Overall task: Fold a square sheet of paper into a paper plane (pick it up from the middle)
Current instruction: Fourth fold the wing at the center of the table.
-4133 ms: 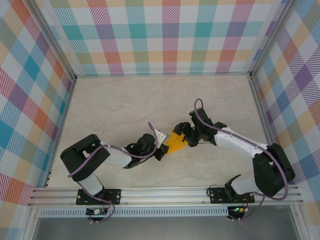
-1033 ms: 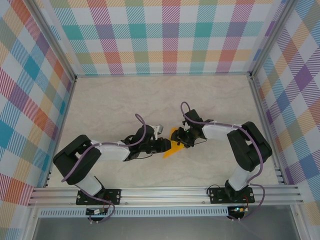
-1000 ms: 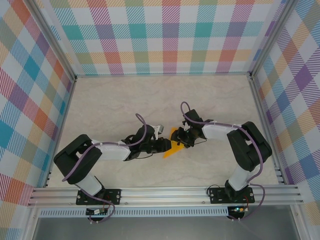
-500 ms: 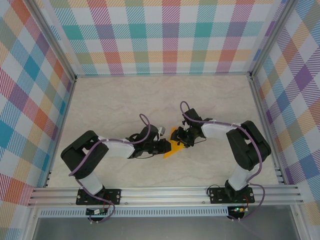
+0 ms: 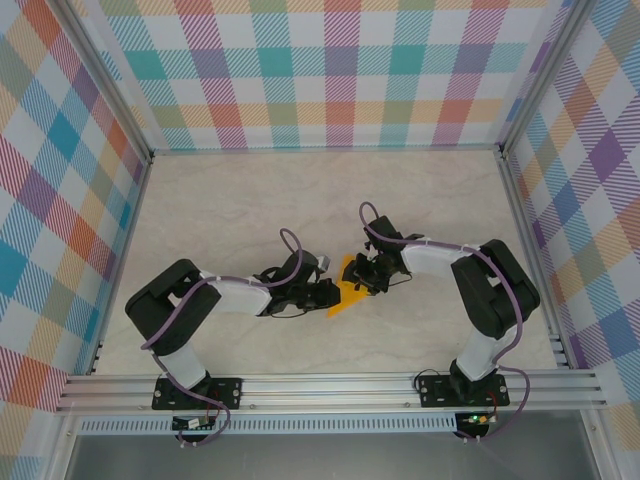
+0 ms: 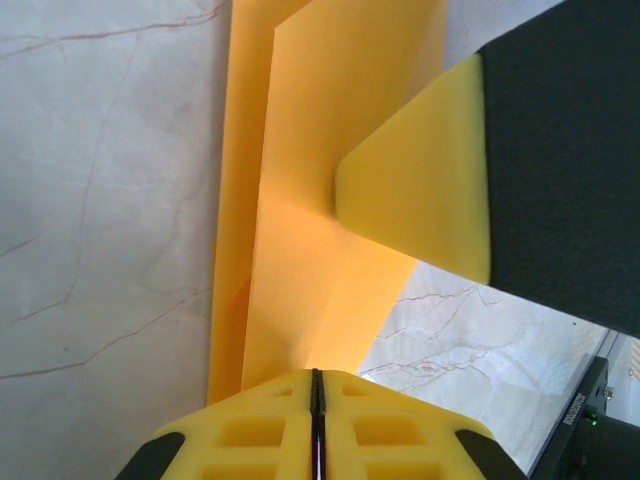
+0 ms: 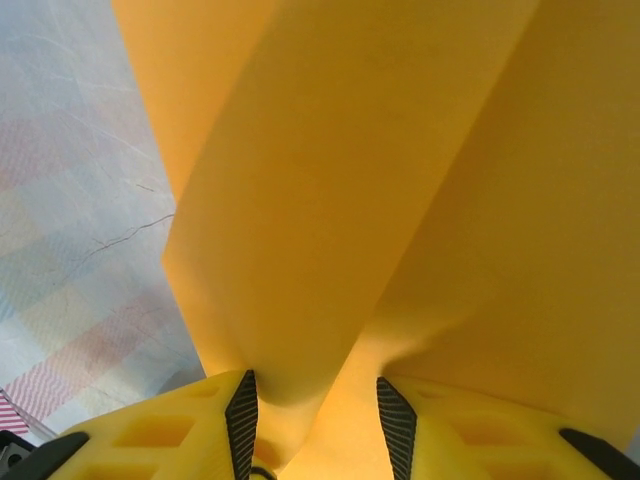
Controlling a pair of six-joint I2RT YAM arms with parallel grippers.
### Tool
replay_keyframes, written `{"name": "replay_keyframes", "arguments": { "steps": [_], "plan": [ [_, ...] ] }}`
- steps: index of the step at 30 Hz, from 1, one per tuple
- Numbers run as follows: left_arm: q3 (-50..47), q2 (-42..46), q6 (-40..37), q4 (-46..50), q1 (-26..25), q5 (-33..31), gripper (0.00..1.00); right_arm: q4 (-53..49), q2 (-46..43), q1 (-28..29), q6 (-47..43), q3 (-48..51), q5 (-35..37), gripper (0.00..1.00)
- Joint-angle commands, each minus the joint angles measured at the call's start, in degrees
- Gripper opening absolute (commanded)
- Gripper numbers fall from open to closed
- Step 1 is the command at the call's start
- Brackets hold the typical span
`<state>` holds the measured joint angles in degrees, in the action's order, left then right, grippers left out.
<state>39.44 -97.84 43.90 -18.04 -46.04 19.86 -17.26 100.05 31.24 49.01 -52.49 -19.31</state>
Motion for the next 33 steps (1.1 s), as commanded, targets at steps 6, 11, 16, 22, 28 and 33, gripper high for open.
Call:
{"name": "replay_keyframes", "arguments": {
  "steps": [6,11,16,22,28,33],
  "plan": [
    [1.43,-1.34,-0.99,2.39,-0.32,-0.89,0.07,-8.31,4.63,-0.13,0.81,0.81,8.94,0.38],
    [1.33,-1.05,-1.15,2.83,-0.33,-1.05,0.06,-9.61,5.58,-0.13,1.16,0.03,9.29,0.36],
    [1.21,0.06,-1.51,4.03,-0.34,-1.44,0.05,-11.39,6.68,-0.08,1.52,-1.09,9.58,0.35],
    [1.05,0.66,-1.82,4.90,-0.28,-1.68,0.04,-13.59,8.12,-0.04,1.70,-2.71,9.73,0.34],
    [1.12,1.34,-1.85,5.63,-0.28,-1.76,0.04,-13.85,9.32,-0.05,1.19,-3.28,9.29,0.38],
    [1.17,2.64,-2.00,6.18,-0.34,-1.97,0.04,-14.73,11.02,0.13,0.51,-4.30,9.46,0.40]
  ]
}}
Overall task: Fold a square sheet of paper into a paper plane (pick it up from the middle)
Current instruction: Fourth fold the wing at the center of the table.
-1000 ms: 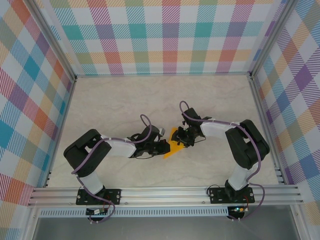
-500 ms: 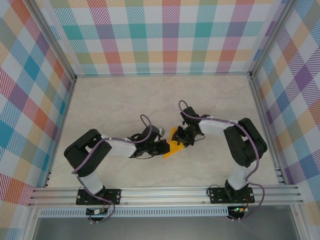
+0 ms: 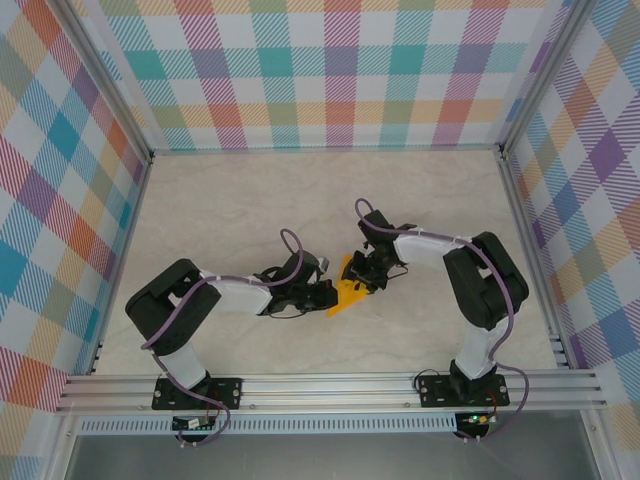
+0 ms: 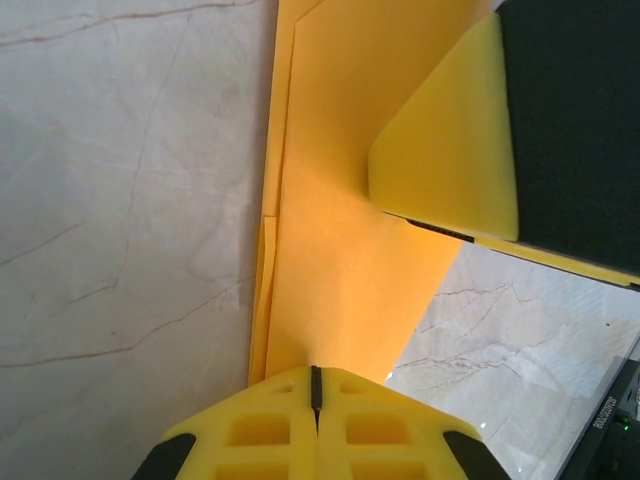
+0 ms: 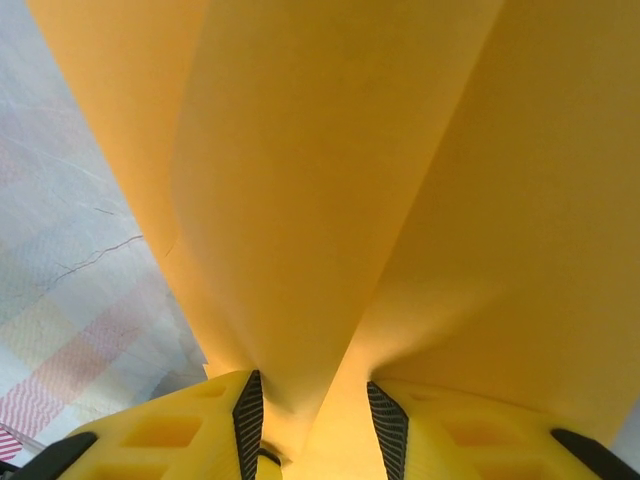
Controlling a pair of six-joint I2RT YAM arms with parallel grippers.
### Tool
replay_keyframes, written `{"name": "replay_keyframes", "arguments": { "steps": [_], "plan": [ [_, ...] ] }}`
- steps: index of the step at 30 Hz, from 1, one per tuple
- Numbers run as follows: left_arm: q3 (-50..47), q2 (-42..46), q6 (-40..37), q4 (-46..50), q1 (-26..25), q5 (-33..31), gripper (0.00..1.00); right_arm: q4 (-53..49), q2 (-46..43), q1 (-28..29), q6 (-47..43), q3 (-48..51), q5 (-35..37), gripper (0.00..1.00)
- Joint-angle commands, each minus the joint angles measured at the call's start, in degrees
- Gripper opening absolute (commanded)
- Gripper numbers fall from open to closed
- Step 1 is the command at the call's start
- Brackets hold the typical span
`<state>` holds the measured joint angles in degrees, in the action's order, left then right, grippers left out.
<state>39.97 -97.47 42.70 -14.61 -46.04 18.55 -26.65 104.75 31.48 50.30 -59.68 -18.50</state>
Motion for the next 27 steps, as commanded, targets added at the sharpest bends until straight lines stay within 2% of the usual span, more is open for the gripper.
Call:
{"name": "replay_keyframes", "arguments": {
  "steps": [1,9,19,27],
  "plan": [
    [0.72,2.45,-0.86,2.75,-0.31,-0.67,0.04,-5.46,6.59,0.03,-0.74,2.77,8.74,0.40],
    [1.62,3.73,-1.39,1.73,-0.22,-0.89,0.04,-6.04,7.41,0.30,-0.47,2.12,9.54,0.41],
    [1.43,1.34,0.52,-4.58,-0.24,2.51,0.04,-6.79,8.54,0.38,0.23,1.50,9.62,0.42],
    [2.73,-1.64,0.30,-3.42,-0.25,1.99,0.04,-6.91,8.81,0.33,0.67,1.32,9.54,0.41]
  ]
}}
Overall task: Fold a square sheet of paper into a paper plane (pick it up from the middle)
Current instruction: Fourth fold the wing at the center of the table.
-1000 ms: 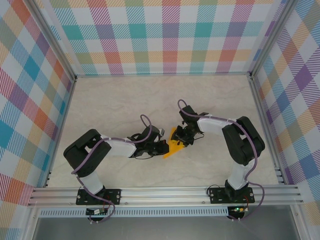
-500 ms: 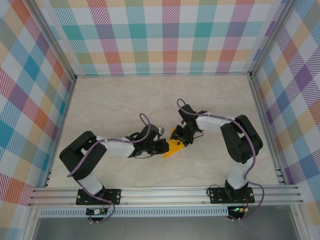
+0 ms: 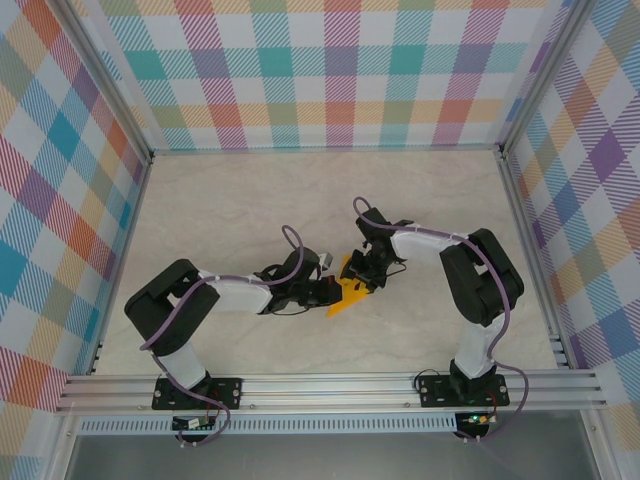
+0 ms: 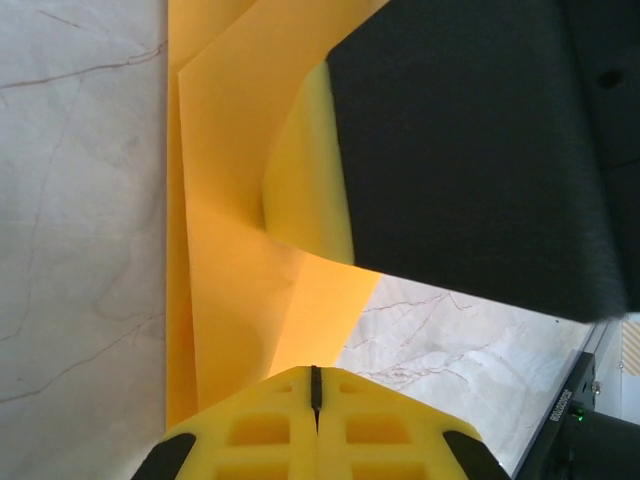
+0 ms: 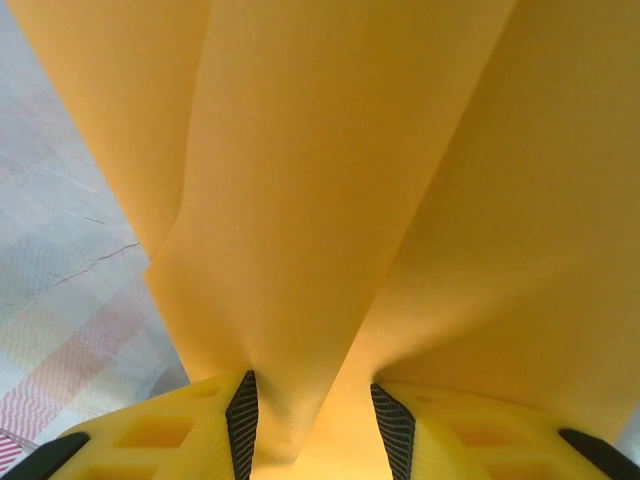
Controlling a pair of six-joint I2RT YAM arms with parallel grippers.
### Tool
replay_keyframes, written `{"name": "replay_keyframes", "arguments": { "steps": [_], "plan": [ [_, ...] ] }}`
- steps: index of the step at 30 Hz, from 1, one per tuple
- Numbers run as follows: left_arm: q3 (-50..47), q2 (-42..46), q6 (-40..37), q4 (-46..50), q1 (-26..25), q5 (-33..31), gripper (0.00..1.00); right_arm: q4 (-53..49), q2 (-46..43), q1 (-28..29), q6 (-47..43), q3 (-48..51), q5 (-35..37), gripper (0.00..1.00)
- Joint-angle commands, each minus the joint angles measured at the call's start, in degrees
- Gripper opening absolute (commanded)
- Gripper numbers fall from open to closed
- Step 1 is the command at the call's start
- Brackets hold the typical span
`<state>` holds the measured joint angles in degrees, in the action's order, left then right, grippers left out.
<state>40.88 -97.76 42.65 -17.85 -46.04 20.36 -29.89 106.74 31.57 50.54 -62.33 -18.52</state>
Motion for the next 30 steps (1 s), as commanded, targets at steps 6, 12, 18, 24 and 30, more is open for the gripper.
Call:
{"name": "replay_keyframes", "arguments": {
  "steps": [6,12,18,24,30],
  "plan": [
    [2.18,-1.46,-0.02,1.84,-0.25,-1.75,0.04,-4.02,7.16,0.33,0.09,3.75,9.69,0.42],
    [2.14,-1.15,-0.02,0.98,-0.27,-1.92,0.04,-4.33,8.20,0.57,-0.12,3.35,9.82,0.42],
    [2.19,-1.33,-0.03,0.02,-0.15,-2.33,0.03,-4.42,8.79,0.60,0.05,3.09,9.91,0.43],
    [1.39,-2.16,0.05,1.27,-0.19,-3.99,0.01,-4.20,8.91,0.60,0.26,3.17,9.83,0.42],
    [0.68,-2.93,0.25,1.82,-0.19,-4.14,0.00,-4.18,9.01,0.60,0.34,3.17,9.82,0.42]
  ]
}}
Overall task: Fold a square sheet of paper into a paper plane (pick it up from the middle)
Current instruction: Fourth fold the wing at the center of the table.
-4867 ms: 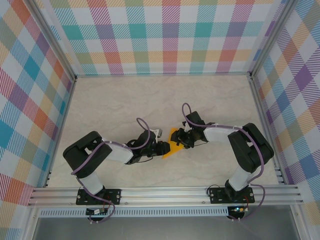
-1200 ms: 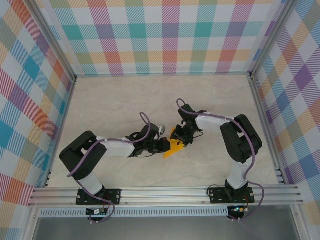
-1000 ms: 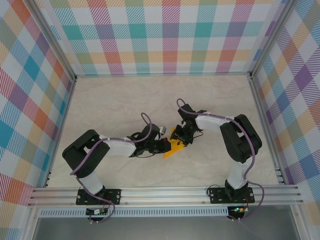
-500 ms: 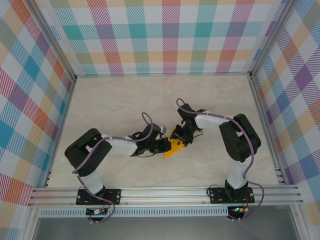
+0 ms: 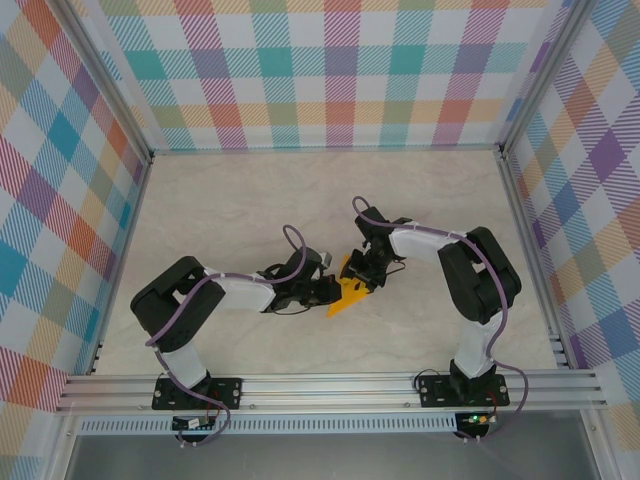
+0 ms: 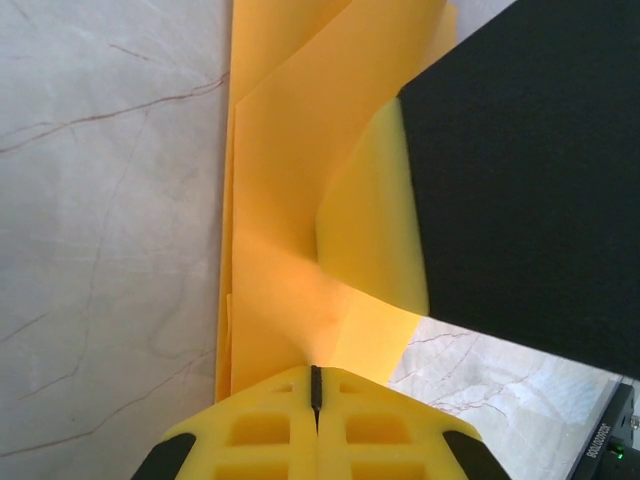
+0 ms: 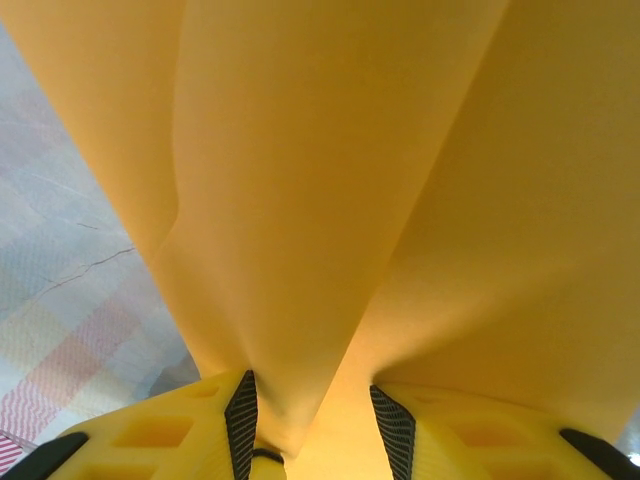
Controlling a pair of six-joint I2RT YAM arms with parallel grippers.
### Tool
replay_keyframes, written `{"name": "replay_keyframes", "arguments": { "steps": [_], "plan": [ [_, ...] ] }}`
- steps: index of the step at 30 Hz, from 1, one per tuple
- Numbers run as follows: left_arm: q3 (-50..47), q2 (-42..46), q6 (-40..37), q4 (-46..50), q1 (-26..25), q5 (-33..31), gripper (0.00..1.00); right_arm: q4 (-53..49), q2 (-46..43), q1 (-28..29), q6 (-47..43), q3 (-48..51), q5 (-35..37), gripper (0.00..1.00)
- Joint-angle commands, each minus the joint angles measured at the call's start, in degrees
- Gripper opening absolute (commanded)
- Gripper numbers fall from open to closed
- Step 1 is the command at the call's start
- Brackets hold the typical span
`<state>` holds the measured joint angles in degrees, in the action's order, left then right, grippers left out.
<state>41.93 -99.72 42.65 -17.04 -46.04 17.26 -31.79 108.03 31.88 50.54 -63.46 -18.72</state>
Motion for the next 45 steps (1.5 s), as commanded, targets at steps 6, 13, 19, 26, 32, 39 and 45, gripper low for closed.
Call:
{"name": "replay_keyframes", "arguments": {
  "steps": [6,13,19,26,32,39,45],
  "plan": [
    [-0.85,-0.87,0.33,2.17,-0.27,-1.78,0.00,-2.22,7.72,0.29,0.34,4.31,9.80,0.42],
    [-1.24,-1.17,0.58,3.84,-0.25,-2.18,0.00,-1.31,4.42,0.29,-0.25,3.32,8.10,0.44],
    [-2.18,-1.91,0.51,4.73,-0.17,-1.96,0.00,1.35,-7.32,0.17,-2.44,1.05,8.44,0.51],
    [-2.47,-2.41,0.21,4.93,-0.21,-1.28,0.00,8.37,-14.48,0.12,-7.94,5.68,5.05,0.38],
    [-1.58,-2.34,-1.50,5.67,-0.20,-0.21,0.00,14.60,-12.18,0.27,-10.53,8.70,-1.97,0.22],
    [-0.24,-2.37,-3.09,7.52,-0.20,0.23,0.00,17.26,-8.69,0.21,-10.62,7.91,-5.62,0.19],
    [0.24,-2.17,-3.63,8.31,-0.26,0.25,0.00,16.55,-6.27,0.22,-10.01,6.97,-4.91,0.18]
  ]
}}
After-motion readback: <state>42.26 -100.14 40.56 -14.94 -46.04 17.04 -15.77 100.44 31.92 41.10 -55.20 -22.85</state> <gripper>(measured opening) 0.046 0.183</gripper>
